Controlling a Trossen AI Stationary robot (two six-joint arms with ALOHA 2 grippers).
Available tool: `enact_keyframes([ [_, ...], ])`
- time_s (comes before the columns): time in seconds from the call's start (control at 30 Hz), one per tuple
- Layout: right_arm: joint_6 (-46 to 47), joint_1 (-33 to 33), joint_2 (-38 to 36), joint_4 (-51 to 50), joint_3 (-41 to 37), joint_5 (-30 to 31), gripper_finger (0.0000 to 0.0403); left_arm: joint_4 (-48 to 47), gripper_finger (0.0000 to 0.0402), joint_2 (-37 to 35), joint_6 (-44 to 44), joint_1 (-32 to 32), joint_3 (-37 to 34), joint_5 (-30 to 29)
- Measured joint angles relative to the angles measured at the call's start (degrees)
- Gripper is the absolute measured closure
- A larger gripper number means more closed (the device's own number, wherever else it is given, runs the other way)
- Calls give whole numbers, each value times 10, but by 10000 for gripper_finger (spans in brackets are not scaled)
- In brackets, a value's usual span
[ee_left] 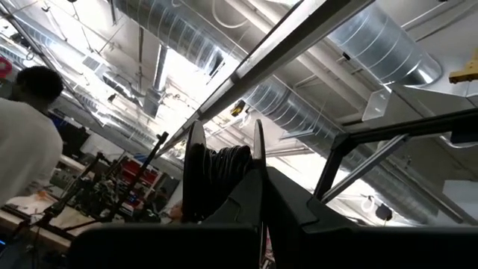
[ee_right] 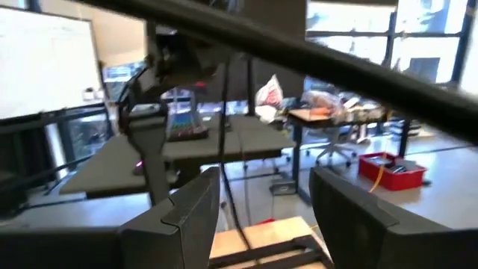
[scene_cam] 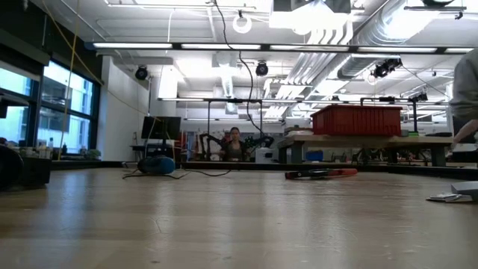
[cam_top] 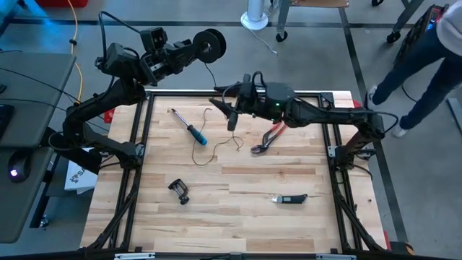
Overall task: Coil cords
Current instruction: Coil the black wire onto the black spool
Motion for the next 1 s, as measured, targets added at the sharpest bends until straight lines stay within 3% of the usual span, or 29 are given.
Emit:
enact_keyframes([
  [0.23, 1, 3, 0, -58, 0, -19, 206, 0, 401, 0, 0, 0, 0, -1],
  [0.43, 0, 3, 1, -65, 0, -24, 232, 3, 401, 0, 0, -1, 0, -2],
  [1.0, -3, 5, 1, -59, 0, -51, 396, 4, 401, 0, 0, -1, 0, -2],
])
